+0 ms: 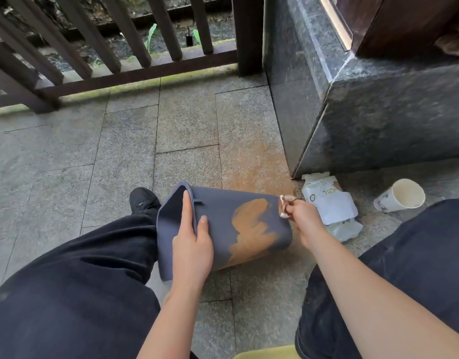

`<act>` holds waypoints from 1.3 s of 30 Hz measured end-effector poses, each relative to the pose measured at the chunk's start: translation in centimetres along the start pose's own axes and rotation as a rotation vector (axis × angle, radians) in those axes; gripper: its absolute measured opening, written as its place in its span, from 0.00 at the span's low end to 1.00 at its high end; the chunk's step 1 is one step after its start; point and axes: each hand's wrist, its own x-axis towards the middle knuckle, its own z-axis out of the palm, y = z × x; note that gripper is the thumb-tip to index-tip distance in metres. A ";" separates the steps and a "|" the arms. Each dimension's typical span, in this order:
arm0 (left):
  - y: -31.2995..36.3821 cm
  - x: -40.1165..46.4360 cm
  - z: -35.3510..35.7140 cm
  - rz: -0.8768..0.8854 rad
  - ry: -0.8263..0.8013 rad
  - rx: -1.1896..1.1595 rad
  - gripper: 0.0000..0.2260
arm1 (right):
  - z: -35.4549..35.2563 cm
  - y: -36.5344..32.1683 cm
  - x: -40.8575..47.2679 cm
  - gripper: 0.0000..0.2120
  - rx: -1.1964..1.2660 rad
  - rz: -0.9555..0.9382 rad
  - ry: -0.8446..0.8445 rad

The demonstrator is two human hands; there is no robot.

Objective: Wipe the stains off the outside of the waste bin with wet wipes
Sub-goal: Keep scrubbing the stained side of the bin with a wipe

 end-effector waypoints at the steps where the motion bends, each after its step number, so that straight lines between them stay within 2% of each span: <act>1: 0.0 0.0 -0.1 0.004 -0.010 -0.004 0.29 | 0.1 -0.1 0.2 0.12 0.004 -0.008 0.004; 23: 0.0 0.4 -0.1 -0.005 -0.062 -0.054 0.32 | 0.6 0.8 0.6 0.10 -0.113 -0.061 0.115; 33: -0.3 0.5 -0.2 -0.013 -0.095 -0.086 0.32 | 1.8 -0.4 -0.3 0.11 -0.275 -0.233 0.077; 39: -0.2 0.5 -0.2 -0.015 -0.113 -0.059 0.31 | 2.1 -0.6 -0.8 0.12 -0.322 -0.266 0.068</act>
